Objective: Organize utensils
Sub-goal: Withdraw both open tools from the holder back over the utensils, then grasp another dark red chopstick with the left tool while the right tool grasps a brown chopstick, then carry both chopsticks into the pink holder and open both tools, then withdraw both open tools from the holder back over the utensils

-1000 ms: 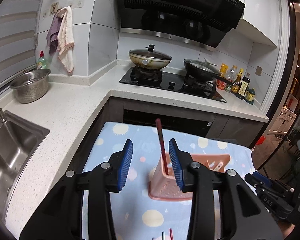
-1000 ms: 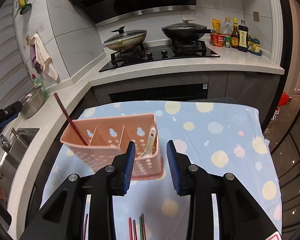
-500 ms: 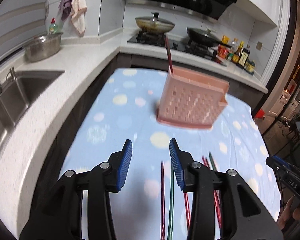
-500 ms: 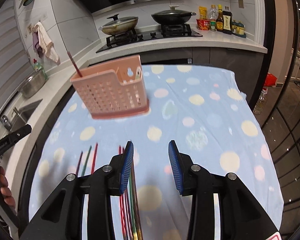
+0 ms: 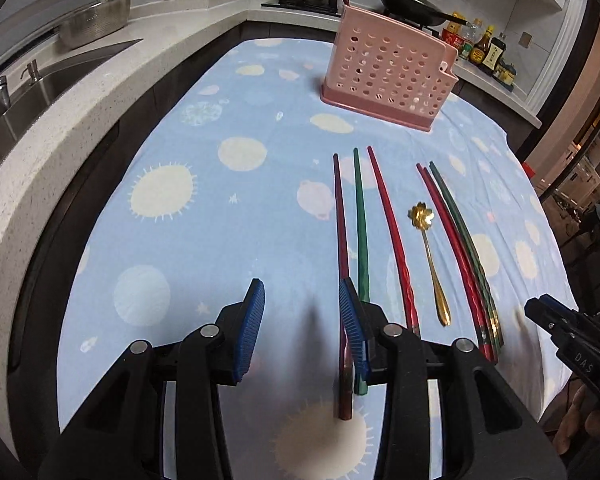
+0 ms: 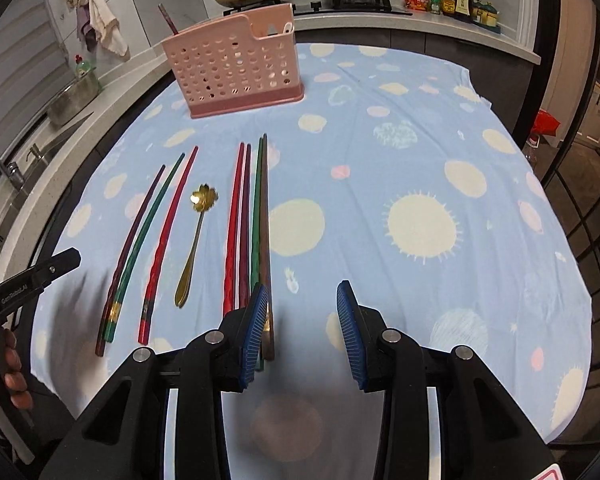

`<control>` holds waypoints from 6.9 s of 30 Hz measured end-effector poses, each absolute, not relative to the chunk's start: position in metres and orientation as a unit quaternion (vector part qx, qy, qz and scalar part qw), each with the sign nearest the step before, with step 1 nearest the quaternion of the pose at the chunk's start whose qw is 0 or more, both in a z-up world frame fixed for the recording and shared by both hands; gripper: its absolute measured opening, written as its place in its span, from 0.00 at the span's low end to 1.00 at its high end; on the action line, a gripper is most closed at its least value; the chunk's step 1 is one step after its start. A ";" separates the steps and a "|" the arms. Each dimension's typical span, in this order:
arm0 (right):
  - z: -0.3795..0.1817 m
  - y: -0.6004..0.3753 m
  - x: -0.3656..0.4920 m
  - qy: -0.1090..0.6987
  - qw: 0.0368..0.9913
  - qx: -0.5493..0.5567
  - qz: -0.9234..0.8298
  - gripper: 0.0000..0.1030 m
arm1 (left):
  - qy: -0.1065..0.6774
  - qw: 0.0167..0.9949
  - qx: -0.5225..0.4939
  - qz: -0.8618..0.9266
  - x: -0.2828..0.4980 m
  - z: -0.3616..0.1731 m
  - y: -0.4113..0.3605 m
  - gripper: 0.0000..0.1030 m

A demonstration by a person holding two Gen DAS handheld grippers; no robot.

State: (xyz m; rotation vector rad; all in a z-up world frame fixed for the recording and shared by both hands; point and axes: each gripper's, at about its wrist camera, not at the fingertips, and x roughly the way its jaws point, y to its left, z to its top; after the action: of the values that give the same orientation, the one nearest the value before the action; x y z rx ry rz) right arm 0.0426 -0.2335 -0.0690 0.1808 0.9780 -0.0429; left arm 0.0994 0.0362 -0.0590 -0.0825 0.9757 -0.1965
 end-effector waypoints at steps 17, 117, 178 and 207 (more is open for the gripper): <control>-0.095 -0.224 0.047 0.491 0.868 0.078 -0.008 0.31 | 0.486 0.867 -0.029 -0.102 0.086 -0.076 0.028 0.36; 0.068 -0.280 0.077 0.314 0.940 0.131 -0.005 0.07 | 0.338 0.932 -0.051 -0.120 0.129 0.077 0.043 0.07; 0.099 -0.259 0.313 0.259 0.956 0.138 0.007 0.43 | 0.277 0.952 -0.027 -0.125 0.345 0.128 -0.031 0.43; 0.085 -0.249 0.181 0.287 0.951 0.112 0.002 0.45 | 0.303 0.944 -0.026 -0.127 0.241 0.108 -0.006 0.44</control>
State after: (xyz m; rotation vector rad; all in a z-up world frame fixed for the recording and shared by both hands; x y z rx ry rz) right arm 0.1811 -0.2486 0.0846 0.2277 0.5832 0.0049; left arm 0.2406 -0.0057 0.1083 -0.0521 0.6170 -0.2585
